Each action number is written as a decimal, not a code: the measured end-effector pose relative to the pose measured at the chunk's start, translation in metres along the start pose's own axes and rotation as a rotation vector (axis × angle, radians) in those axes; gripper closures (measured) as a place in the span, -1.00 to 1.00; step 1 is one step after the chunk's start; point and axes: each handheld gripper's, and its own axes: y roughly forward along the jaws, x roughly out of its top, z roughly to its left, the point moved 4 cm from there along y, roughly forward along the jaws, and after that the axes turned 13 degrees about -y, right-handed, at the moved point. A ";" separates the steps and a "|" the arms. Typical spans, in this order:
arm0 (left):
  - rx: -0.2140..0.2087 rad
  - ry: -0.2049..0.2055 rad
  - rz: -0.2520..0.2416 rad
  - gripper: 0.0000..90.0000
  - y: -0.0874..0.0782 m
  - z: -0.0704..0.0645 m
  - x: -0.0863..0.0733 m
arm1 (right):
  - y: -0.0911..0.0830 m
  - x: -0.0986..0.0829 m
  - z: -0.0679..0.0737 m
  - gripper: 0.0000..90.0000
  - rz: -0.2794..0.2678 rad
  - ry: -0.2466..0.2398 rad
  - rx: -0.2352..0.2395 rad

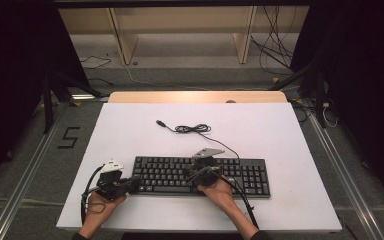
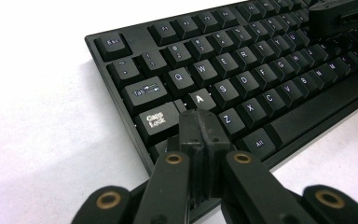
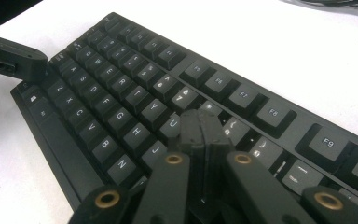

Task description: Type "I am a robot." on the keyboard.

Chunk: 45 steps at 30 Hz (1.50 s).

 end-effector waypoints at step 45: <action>-0.124 -0.006 -0.111 0.14 -0.009 -0.012 0.008 | -0.023 0.010 0.005 0.23 -0.098 0.012 0.087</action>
